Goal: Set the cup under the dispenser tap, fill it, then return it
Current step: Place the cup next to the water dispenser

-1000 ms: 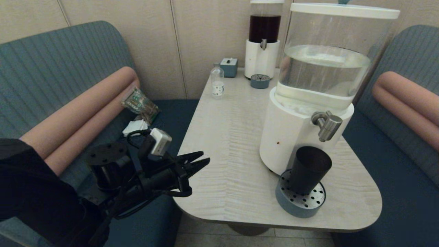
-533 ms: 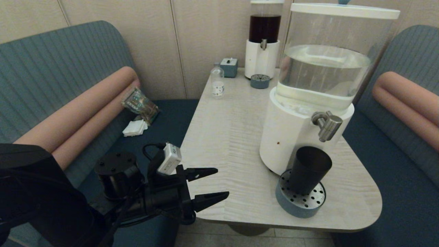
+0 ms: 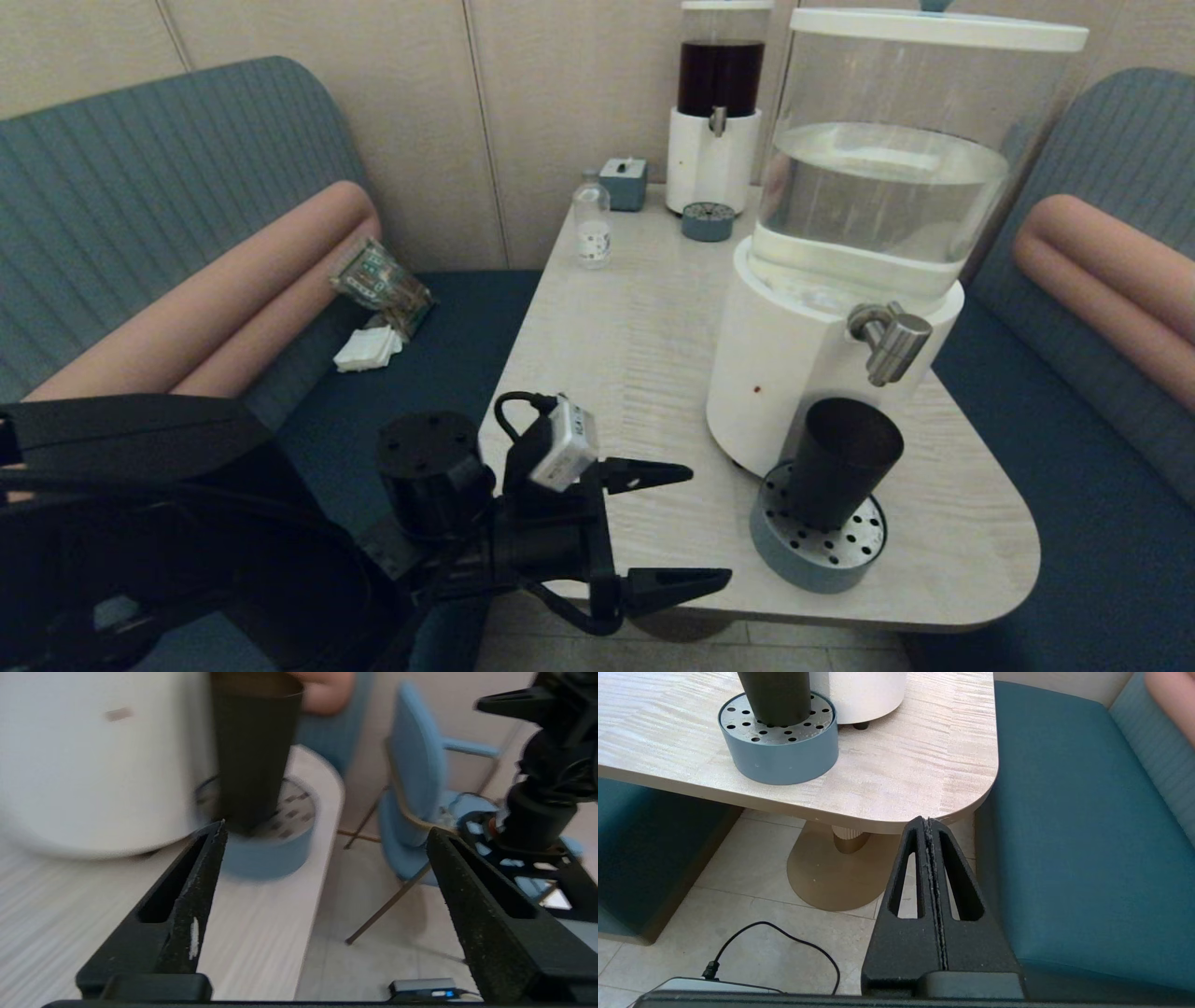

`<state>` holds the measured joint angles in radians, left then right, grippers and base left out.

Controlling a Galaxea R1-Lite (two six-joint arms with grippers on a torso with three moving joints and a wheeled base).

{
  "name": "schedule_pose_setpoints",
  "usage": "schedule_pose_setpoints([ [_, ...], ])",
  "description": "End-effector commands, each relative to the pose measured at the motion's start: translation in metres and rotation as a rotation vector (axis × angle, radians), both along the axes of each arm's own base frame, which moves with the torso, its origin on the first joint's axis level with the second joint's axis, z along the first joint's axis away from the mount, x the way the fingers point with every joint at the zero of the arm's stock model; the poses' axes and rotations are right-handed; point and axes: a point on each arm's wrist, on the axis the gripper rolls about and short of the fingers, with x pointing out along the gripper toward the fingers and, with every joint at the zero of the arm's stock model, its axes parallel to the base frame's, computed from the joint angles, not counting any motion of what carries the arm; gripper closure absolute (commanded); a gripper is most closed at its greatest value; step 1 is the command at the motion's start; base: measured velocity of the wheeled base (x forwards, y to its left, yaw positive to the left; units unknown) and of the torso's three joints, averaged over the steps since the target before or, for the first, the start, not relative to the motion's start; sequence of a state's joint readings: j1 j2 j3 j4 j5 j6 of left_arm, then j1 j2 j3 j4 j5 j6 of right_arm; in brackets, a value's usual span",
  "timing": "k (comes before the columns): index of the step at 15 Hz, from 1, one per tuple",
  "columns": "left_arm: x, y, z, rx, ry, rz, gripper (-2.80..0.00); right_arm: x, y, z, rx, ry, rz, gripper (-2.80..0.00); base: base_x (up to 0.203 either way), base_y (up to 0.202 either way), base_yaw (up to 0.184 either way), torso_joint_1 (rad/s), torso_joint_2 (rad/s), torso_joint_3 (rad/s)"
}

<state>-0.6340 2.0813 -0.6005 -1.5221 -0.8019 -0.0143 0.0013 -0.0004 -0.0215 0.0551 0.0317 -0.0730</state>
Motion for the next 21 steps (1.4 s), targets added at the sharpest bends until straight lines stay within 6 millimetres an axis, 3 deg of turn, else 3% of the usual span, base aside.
schedule_pose_setpoints([
  [1,0.003,-0.02,-0.02,0.021,0.028,-0.015,-2.8,0.0,0.0,0.0,-0.001,-0.001,0.001,0.0,0.0,0.0,0.0,0.0,0.0,0.0],
  [3,0.01,-0.027,-0.029,0.025,0.034,0.002,-2.8,0.0,0.0,0.0,-0.001,-0.001,0.001,0.0,0.0,0.0,0.0,0.0,0.0,0.0],
  [10,0.008,-0.028,-0.023,0.013,0.022,-0.003,-2.8,0.0,0.0,0.0,-0.001,-0.001,0.001,0.0,0.0,0.0,0.0,0.0,0.0,0.0],
  [17,0.012,-0.033,-0.03,0.017,0.027,-0.004,-2.8,0.0,0.0,0.0,-0.001,-0.001,0.001,0.0,0.0,0.0,0.0,0.0,0.0,0.0],
  [21,0.025,-0.041,-0.022,-0.026,-0.01,0.047,-2.8,0.0,0.0,0.0,-0.001,-0.001,0.001,0.0,0.0,0.0,0.0,0.0,0.0,0.0],
])
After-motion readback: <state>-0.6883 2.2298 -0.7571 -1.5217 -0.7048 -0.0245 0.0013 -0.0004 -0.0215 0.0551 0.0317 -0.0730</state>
